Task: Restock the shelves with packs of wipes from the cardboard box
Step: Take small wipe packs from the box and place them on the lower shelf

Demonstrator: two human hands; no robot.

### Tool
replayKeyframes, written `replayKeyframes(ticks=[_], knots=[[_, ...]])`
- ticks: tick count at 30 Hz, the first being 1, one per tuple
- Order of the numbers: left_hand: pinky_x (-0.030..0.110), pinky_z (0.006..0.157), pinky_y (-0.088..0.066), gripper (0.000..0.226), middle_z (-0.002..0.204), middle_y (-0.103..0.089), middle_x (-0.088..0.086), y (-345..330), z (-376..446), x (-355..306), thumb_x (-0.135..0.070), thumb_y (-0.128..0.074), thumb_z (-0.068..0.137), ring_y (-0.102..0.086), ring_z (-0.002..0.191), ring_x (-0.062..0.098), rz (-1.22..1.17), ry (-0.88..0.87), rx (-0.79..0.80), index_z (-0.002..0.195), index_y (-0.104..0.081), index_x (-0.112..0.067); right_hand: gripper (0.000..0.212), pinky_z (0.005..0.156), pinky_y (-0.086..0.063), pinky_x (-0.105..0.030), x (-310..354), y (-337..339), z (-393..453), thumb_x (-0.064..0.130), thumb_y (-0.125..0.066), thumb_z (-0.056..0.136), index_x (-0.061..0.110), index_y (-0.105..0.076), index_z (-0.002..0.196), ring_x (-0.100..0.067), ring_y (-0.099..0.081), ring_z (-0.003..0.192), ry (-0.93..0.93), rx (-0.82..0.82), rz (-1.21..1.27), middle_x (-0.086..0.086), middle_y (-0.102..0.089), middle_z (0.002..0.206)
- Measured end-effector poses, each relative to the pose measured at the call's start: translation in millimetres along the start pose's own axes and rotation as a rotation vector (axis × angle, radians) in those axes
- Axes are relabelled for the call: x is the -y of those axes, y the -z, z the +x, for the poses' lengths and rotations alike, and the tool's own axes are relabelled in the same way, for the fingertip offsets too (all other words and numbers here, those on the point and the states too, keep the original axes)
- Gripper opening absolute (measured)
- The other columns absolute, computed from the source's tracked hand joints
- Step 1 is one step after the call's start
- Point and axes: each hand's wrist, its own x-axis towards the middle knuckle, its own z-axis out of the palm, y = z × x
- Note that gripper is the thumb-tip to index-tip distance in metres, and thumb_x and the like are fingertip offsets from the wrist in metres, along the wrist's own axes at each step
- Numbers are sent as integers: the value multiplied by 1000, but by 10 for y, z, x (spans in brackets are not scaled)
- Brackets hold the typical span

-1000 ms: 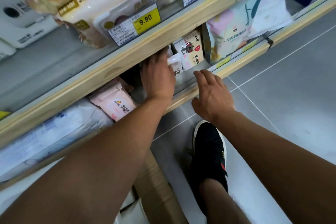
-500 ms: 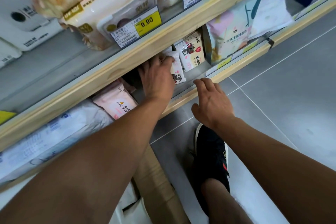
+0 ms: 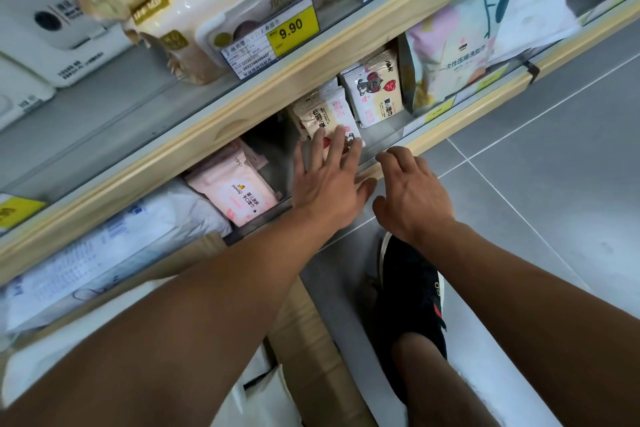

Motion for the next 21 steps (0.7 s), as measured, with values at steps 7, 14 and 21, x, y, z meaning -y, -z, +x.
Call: replayKeyframes(ticks=[7, 14, 21], knots=[[57, 112, 4, 80, 161, 9, -1, 27, 166, 74, -70, -14, 88, 14, 145, 26, 38, 37, 77, 152, -13, -23, 69, 106, -35, -39, -3, -3, 1, 26, -58, 85, 16, -28, 146, -30, -31, 133, -14, 22, -37, -5, -27, 150], [59, 112, 4, 75, 161, 7, -2, 20, 139, 125, -68, -17, 89, 12, 146, 25, 69, 22, 57, 151, -17, -26, 72, 112, -29, -38, 13, -22, 12, 27, -58, 85, 18, -25, 148, -28, -23, 139, 9, 21, -54, -4, -24, 153], [54, 115, -2, 68, 161, -3, 1, 284, -54, 136, -61, -26, 92, 5, 146, 27, -31, -27, 89, 150, -21, -26, 76, 114, -26, -40, 76, 258, -146, 29, -60, 84, 17, -23, 149, -28, -20, 142, 17, 35, -111, -4, -25, 154]])
